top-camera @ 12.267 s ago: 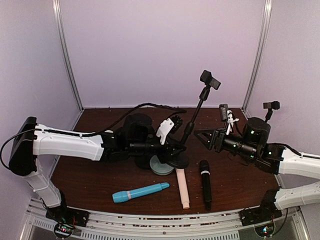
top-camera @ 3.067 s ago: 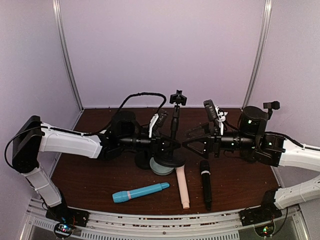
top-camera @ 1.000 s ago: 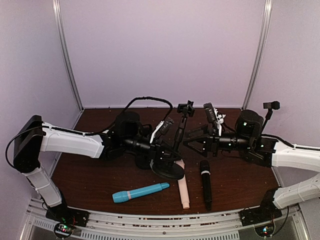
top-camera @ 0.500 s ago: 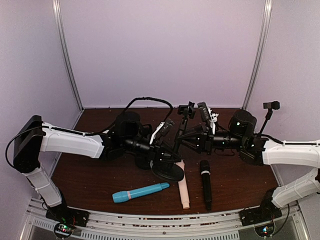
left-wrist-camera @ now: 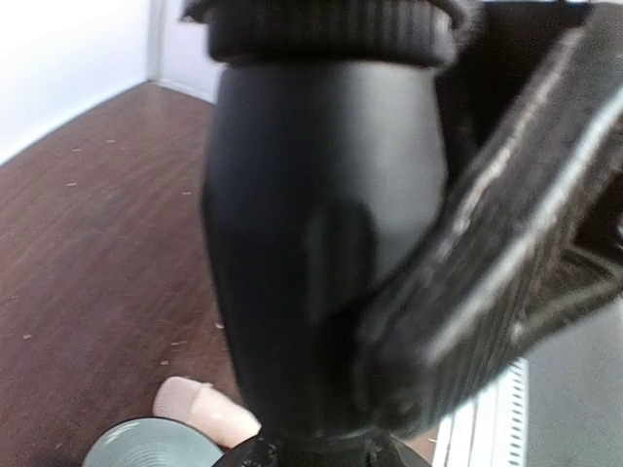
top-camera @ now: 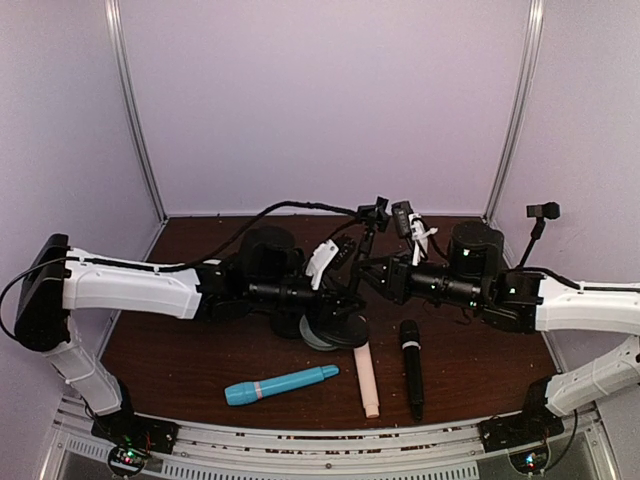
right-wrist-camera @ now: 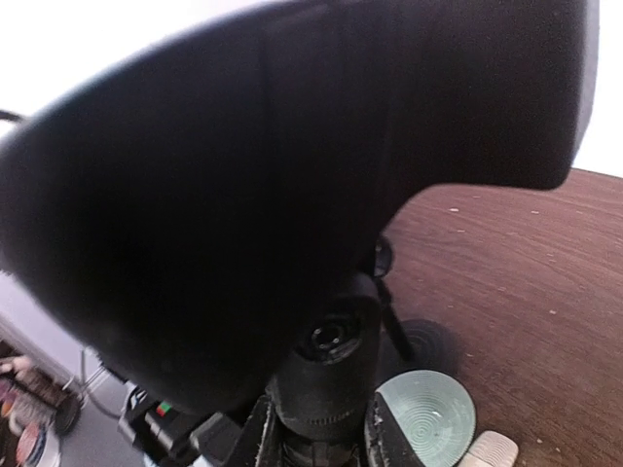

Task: Attach the microphones to the stand

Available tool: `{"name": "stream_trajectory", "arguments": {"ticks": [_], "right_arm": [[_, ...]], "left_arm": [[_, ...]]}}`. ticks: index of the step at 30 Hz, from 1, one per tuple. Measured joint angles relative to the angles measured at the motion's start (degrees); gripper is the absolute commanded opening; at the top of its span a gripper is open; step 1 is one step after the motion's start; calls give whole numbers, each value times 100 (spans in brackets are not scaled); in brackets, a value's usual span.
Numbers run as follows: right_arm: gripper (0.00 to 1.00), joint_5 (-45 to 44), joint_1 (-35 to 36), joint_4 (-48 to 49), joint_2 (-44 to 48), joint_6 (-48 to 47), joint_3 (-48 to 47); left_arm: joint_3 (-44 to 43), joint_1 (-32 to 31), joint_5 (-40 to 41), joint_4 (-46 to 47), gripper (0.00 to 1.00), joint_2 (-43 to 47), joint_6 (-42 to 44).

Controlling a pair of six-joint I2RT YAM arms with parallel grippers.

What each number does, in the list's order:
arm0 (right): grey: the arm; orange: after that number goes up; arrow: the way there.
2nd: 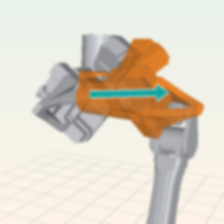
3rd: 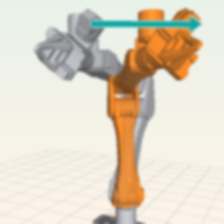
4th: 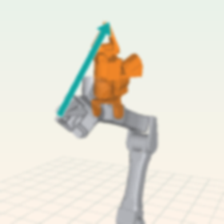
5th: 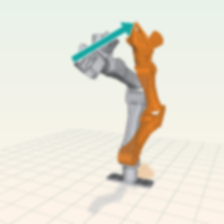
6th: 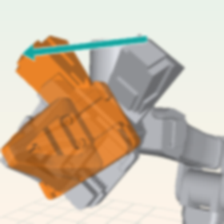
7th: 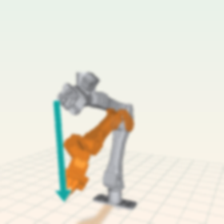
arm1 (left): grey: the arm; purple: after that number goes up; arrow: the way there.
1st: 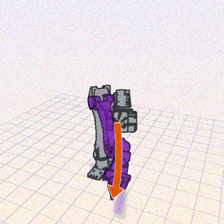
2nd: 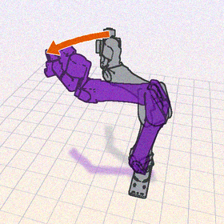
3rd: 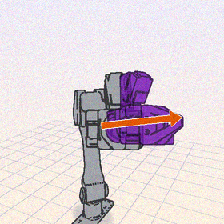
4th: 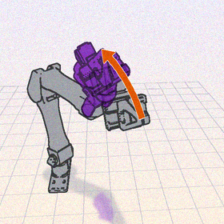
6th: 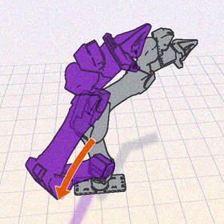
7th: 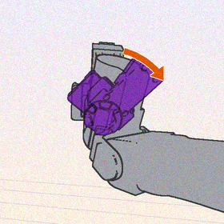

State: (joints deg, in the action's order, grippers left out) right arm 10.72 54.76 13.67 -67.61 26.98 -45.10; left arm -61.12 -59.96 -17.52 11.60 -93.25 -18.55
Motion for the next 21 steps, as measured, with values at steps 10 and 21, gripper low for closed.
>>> {"name": "stream_trajectory", "arguments": {"ticks": [10,21], "right_arm": [[70,-691,190,-107,448,-22,55],[67,240,-7,245,964,-584,428]], "left_arm": [[138,-131,918,-247,0,275,271],[369,-79,-981,422,0,400,341]]}}
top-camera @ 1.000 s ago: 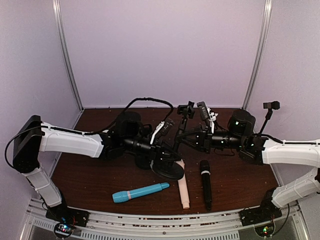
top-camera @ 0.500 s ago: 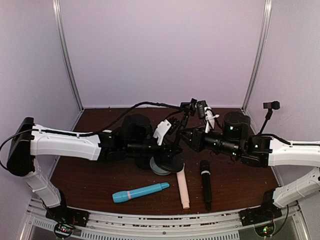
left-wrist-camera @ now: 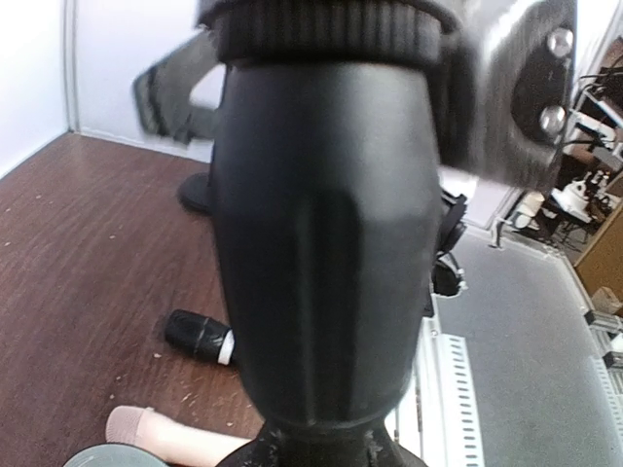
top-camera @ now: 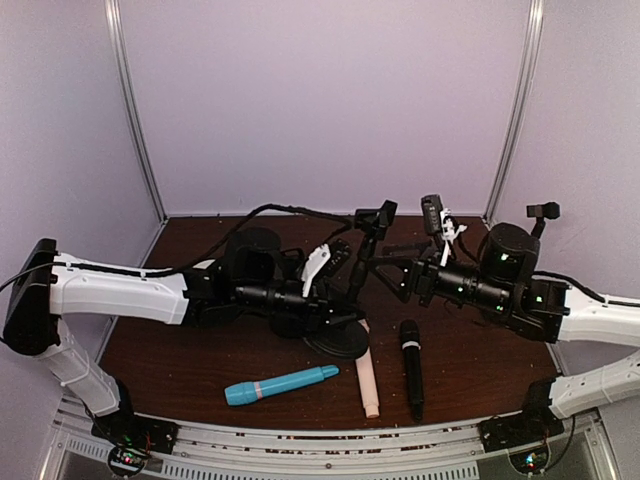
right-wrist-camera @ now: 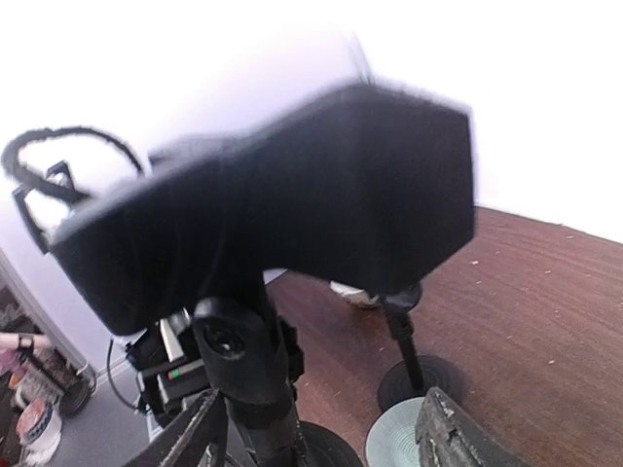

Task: Attach the microphones to the stand

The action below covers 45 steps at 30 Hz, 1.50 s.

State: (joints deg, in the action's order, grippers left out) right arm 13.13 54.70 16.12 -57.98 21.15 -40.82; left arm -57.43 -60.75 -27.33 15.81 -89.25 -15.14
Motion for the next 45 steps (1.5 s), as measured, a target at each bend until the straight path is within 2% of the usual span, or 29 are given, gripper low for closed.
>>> {"name": "stream_trajectory", "arguments": {"ticks": [2,7,9,12,14,19,20,22,26,28,30,38,45], "right_arm": [[64,247,-13,109,-103,-17,22],[46,761,-15,382,-407,-33,24],[34,892,-15,485,-466,-42,39],[9,1060,-13,693,-474,-31,87],[0,1078,-9,785,-481,-26,114],[0,831,4,807,-581,4,111],[0,748,20,776,-588,0,111],[0,590,22,732,-588,-9,114],[0,227,50,562,-540,-92,125],[0,44,50,385,-525,-181,136],[0,-179,44,203,-520,-297,133],[0,-1279,-236,-179,-549,-866,131],[0,-1818,-804,24,-1377,-1110,-98]], "left_arm": [[0,0,-210,83,0,-11,-33],[-2,0,-503,122,0,-42,-85],[-2,2,-529,120,0,-48,-105],[-4,4,-527,122,0,-55,-129],[-11,7,-470,122,0,-57,-122],[-17,4,50,15,0,-57,-111],[-33,-2,164,-50,6,-57,-96],[-79,-35,380,-192,31,-57,-55],[-173,-57,866,-332,66,-33,-15],[-170,-37,1084,-341,73,15,13],[-140,-24,1274,-337,77,98,-39],[22,-20,1939,-382,77,542,66],[96,-20,1880,-396,74,605,144]]}}
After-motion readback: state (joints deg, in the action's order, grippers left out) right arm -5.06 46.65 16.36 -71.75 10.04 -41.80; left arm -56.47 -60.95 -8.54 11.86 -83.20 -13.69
